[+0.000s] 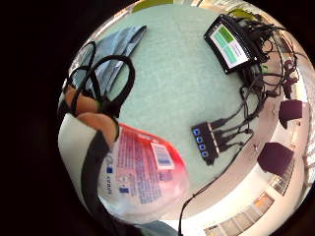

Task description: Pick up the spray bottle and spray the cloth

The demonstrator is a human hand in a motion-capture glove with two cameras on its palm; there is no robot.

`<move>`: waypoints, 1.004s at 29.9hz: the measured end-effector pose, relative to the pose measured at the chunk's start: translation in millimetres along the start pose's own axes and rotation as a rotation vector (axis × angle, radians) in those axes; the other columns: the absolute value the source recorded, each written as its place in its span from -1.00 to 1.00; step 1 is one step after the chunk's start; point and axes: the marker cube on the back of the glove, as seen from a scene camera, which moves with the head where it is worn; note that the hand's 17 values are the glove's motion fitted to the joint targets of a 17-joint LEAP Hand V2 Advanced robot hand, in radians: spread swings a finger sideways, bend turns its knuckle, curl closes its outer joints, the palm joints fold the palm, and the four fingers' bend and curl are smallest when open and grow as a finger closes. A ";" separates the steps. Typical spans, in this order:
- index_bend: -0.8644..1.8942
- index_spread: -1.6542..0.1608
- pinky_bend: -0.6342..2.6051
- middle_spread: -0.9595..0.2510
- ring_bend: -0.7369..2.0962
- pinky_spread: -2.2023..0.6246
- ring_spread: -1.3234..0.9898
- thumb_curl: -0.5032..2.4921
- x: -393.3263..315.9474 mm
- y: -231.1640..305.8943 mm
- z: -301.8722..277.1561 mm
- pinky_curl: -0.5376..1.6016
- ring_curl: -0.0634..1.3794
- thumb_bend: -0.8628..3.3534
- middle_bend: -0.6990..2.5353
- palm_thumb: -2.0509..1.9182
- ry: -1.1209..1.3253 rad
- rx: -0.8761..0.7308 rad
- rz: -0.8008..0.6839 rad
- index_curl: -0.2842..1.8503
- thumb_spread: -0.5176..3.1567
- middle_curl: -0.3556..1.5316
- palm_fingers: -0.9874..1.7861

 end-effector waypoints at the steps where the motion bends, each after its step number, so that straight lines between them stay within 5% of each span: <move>1: -0.28 0.60 -0.37 0.44 -0.08 0.52 0.11 -0.26 0.1 -0.1 -0.1 -0.14 -0.37 -0.60 -0.36 0.46 0.001 -0.001 0.001 -0.42 -0.30 -0.14 0.56; 19: -0.28 0.60 -0.37 0.44 -0.07 0.52 0.11 -0.25 -3.9 1.4 -1.0 -0.14 -0.37 -0.60 -0.35 0.46 -0.008 -0.002 -0.012 -0.42 -0.30 -0.14 0.56; 30: -0.28 0.60 -0.36 0.44 -0.07 0.52 0.11 -0.25 -36.8 7.7 -7.5 -0.14 -0.37 -0.60 -0.36 0.46 -0.198 0.110 -0.158 -0.42 -0.30 -0.14 0.56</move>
